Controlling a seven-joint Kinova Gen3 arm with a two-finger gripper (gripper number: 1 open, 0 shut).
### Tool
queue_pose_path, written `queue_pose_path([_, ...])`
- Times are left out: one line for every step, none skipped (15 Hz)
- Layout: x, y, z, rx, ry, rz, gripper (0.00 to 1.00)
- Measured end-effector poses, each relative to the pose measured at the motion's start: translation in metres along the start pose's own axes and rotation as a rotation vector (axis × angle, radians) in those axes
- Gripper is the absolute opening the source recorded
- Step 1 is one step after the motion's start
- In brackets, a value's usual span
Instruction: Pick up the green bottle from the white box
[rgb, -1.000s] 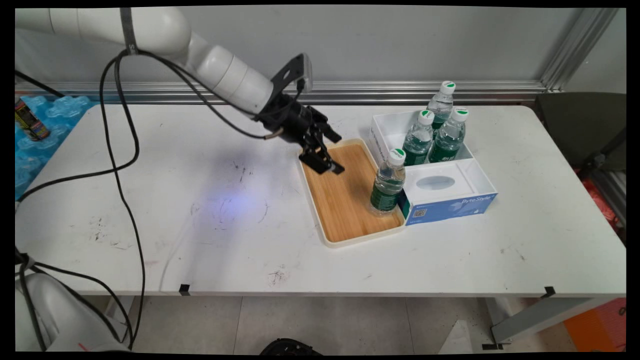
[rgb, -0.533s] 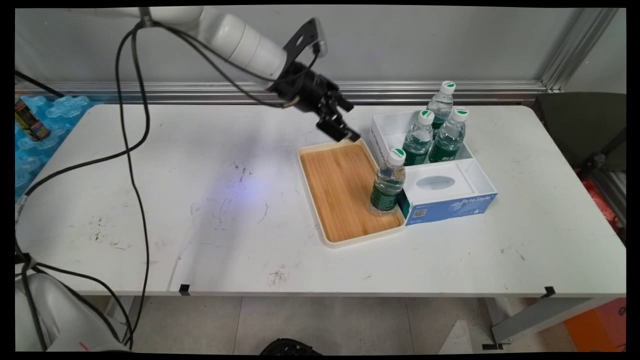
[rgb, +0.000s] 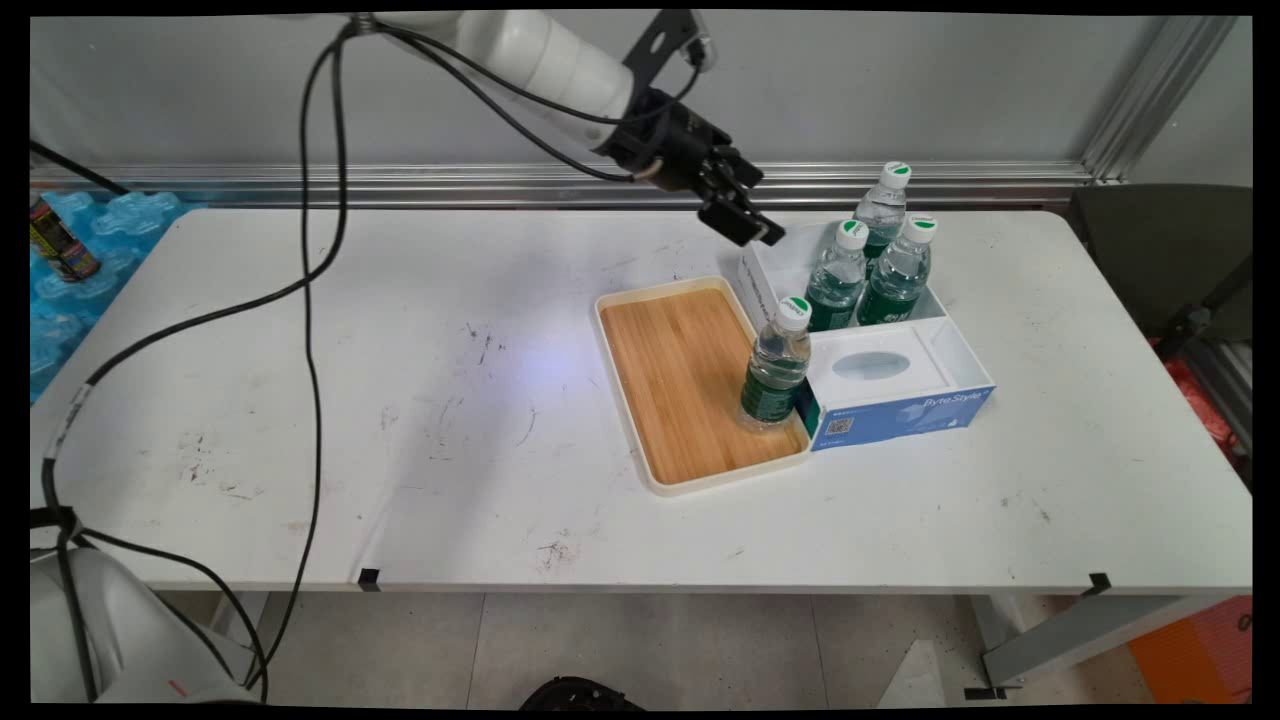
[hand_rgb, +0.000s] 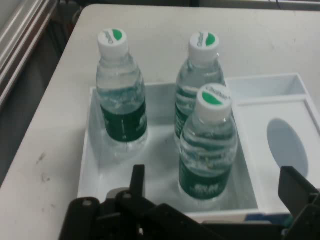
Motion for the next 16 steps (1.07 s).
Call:
queue_pose_path([0.001,0.000,0.006,0.000,0.004,-0.004,1.00])
queue_pose_path([0.003,0.000,0.013,-0.001,0.009,-0.007,1.00])
queue_pose_path([0.004,0.000,0.020,-0.002,0.014,-0.010,1.00])
queue_pose_path([0.005,0.000,0.026,-0.003,0.018,-0.014,1.00])
queue_pose_path([0.006,0.001,0.032,-0.004,0.021,-0.018,1.00])
queue_pose_path([0.006,0.001,0.036,-0.006,0.024,-0.020,1.00])
queue_pose_path([0.006,0.002,0.043,-0.008,0.027,-0.024,1.00])
queue_pose_path([0.006,0.003,0.050,-0.011,0.029,-0.028,1.00])
queue_pose_path([0.006,0.004,0.056,-0.013,0.030,-0.032,1.00])
queue_pose_path([0.005,0.005,0.061,-0.015,0.031,-0.035,1.00])
queue_pose_path([0.003,0.006,0.067,-0.017,0.031,-0.038,1.00])
queue_pose_path([0.002,0.006,0.072,-0.018,0.032,-0.038,1.00])
queue_pose_path([0.001,0.007,0.075,-0.019,0.032,-0.039,1.00])
queue_pose_path([0.000,0.008,0.080,-0.020,0.032,-0.038,1.00])
queue_pose_path([-0.002,0.008,0.085,-0.021,0.031,-0.038,1.00])
queue_pose_path([-0.003,0.008,0.088,-0.021,0.031,-0.038,1.00])
